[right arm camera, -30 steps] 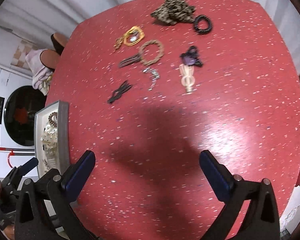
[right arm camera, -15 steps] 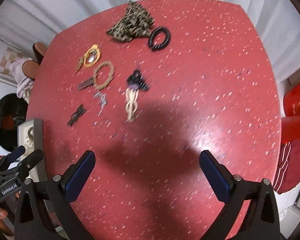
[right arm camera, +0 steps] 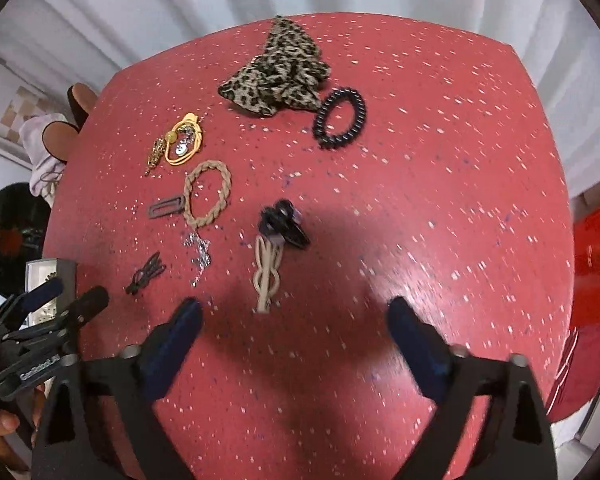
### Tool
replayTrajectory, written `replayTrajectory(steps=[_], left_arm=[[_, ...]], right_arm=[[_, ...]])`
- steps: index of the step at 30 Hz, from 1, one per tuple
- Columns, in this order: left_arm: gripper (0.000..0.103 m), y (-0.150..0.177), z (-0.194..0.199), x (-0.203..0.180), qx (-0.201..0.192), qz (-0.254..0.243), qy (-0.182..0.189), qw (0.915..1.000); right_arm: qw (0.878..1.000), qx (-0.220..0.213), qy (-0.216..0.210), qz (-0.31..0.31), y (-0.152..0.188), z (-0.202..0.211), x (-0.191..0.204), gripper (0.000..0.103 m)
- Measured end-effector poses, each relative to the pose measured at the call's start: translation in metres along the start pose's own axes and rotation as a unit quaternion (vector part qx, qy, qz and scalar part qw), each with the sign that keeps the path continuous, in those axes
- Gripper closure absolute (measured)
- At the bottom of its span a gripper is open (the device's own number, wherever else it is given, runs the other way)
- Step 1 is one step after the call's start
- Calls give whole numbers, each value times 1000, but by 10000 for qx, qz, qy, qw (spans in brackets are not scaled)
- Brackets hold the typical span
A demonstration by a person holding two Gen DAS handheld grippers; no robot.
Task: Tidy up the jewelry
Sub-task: 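Grasp the small black claw clip with the right tool while the left tool grasps the grey snap clip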
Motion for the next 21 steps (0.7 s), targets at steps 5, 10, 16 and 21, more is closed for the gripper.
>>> replayTrajectory(steps=[5,10,16,21], left_arm=[[23,-19,-16,-6,-27,-199,74,9998],[23,-32,-28,-15,-14,-470,208,9987],[23,-43,-41,-26,23,-727,264,9970],[23,-49,-51,-29,4,-881,327,9956]], right_arm=[[9996,44,162,227,-20,-21,9,27],[9987,149,303,382,-34,-41,16,37],[9971,11,485,594,-45,-48,28,55],[9971,-40,517,551,-53,-48,27,72]])
Point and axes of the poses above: each gripper's, at about its wrist camera, not at the fingertips, and z roughly against the way its jaws point, x to its left, y to its underside, the point moved 1 cm from there along -z, roughly the way its jaws point, and after that the axes turned 3 degrees about x, right-handed, at the moved point
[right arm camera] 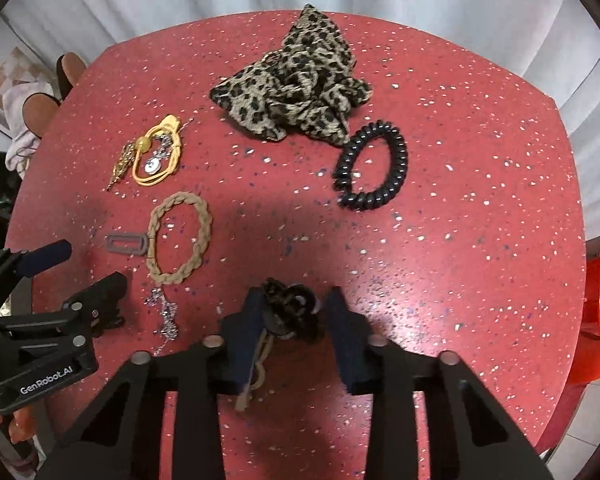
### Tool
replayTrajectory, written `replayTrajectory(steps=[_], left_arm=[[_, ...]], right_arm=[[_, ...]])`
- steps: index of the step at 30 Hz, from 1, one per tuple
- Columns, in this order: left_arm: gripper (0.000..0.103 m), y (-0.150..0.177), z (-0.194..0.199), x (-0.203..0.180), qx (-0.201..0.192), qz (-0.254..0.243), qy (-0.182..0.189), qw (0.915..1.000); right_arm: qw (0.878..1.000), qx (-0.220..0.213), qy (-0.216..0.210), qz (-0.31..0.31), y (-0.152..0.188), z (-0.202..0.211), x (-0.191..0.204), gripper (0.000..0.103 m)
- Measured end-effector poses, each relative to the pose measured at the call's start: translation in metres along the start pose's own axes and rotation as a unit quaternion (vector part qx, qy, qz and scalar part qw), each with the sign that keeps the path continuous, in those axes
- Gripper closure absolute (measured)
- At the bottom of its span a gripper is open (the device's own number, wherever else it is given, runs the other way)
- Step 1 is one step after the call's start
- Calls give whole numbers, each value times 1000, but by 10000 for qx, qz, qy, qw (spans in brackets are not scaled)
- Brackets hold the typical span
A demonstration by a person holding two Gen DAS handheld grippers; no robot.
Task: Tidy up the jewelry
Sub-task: 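Grasp the small black claw clip with the right tool while the left tool grasps the grey snap clip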
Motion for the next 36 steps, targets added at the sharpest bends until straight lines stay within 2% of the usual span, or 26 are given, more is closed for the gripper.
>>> replayTrajectory(steps=[6,14,18,20,22,23,24,29,36], left_arm=[[23,-11,-5,-9,-105,-266,6,9996],[23,-26,-10,-8,-149,-175,-16,9997],[37,-26,-9,-7,-170,-197,100,9996],[48,-27,-8,-11,-186,-275,186,9993],[67,-28,-5,-16,-210,-372,205,9989],[73,-26,-4,-19,-213,-415,234,9986],[84,-23,-2,-24,-213,-480,224,9984],[86,-20,3,-30,-215,-426,266,9985],[86,-4,16,-15,-253,-125,408,9988]], right_arm=[[9999,-44,-90,-118,4,1,-12,72],[9993,-39,-174,-319,9,6,-30,72],[9991,-64,-224,-355,11,11,-37,72],[9989,-79,-246,-378,12,13,-39,72],[9988,-83,-273,-403,14,15,-41,72],[9987,-88,-280,-410,15,16,-41,72],[9987,-94,-284,-416,16,17,-42,72],[9980,-119,-365,-509,19,22,-45,72],[9964,-124,-503,-671,29,29,-52,72]])
Point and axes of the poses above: each gripper's, at about its wrist camera, not at the fingertips, and z roughly against the way its jaws point, x to its left, y to its underside, the point moved 1 cm from there along -z, roughly the way its jaws point, and after that the axes turned 3 degrees about x, right-handed, at the moved point
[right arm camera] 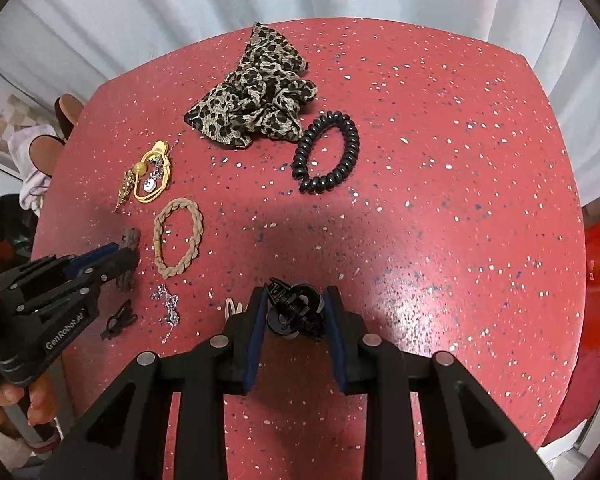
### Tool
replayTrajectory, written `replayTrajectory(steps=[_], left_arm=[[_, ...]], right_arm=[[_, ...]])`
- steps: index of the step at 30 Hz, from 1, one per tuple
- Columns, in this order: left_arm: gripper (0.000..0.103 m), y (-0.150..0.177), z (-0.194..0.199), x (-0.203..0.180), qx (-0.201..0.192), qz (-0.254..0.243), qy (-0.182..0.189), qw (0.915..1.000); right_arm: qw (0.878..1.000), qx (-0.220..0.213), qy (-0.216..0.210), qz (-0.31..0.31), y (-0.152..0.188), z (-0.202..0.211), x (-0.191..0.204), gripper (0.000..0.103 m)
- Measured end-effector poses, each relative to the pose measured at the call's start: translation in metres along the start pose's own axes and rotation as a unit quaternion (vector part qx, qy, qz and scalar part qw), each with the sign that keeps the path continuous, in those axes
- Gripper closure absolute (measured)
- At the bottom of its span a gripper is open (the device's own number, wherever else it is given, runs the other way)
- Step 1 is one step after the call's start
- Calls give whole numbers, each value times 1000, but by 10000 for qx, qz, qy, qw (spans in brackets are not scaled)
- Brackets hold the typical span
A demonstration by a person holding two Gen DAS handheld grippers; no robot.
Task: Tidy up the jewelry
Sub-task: 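Grasp the small black claw clip with the right tool while the left tool grasps the grey snap clip, then carry the black claw clip and grey snap clip over the white tray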
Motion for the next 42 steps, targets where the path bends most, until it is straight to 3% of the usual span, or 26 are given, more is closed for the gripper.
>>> replayTrajectory(steps=[15,30,42], left_arm=[[86,36,31,6,-37,198,120,9997],[86,94,73,22,-10,626,80,9980],[86,141,115,59,-172,979,84,9950]], right_arm=[[9996,-62,-229,-136,26,26,5,72],[9995,136,-236,-182,68,41,28,72],[9993,170,-279,161,90,55,90,72]])
Point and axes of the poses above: each gripper's, at about its wrist camera, not at the fingertips, and z roughly against the way its jaws point, x to its left, y to its underside, the point moved 1 cm from there along -z, roughly the way its jaws point, and after that the axes turned 3 degrees about x, right-handed, at the moved point
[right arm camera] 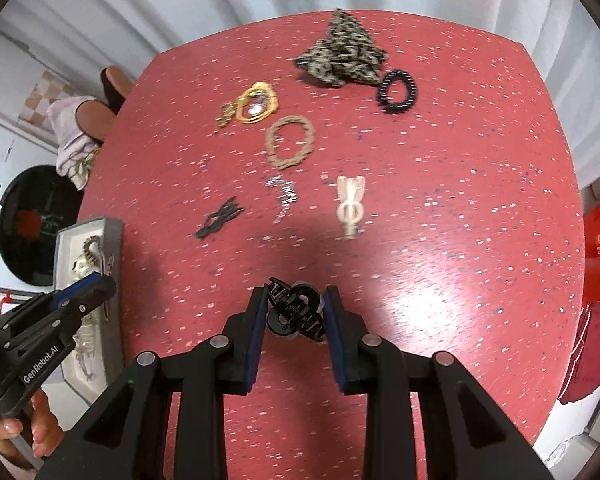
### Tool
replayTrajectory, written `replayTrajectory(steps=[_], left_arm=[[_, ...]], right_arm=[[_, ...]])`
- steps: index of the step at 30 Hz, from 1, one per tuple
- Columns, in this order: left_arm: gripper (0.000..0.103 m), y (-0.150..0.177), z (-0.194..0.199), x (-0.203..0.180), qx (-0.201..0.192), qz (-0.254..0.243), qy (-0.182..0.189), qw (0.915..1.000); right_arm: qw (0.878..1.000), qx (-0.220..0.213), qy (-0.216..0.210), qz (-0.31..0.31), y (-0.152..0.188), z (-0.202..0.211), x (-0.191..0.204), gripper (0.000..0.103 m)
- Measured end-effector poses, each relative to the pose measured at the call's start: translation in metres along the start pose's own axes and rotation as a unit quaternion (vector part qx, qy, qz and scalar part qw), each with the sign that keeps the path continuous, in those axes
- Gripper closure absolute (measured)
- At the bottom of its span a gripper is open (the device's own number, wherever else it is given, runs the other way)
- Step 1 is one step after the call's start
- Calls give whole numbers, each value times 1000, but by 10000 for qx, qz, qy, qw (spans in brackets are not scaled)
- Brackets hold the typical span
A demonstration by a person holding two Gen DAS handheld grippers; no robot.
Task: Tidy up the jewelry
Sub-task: 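Carry the black claw clip and grey snap clip over the white tray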
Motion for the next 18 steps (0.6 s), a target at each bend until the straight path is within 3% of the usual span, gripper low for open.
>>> replayTrajectory(steps=[9,18], left_arm=[[86,24,31,57,-228,528,-164,9982],[86,72,55,139,-301,1411,-495,9883]], right_arm=[[9978,40,-218,633,3,-2,75,72],[9871,284,-537,1478,11,-23,168,72]])
Point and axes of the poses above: each gripper's, at about its wrist camera, not at the fingertips, and z roughly against the way its jaws point, x to its left, y to its underside, the point moved 1 cm from there along -z, roughly the way its jaws point, and after that the axes turned 3 degrees about x, right-handed, at the moved point
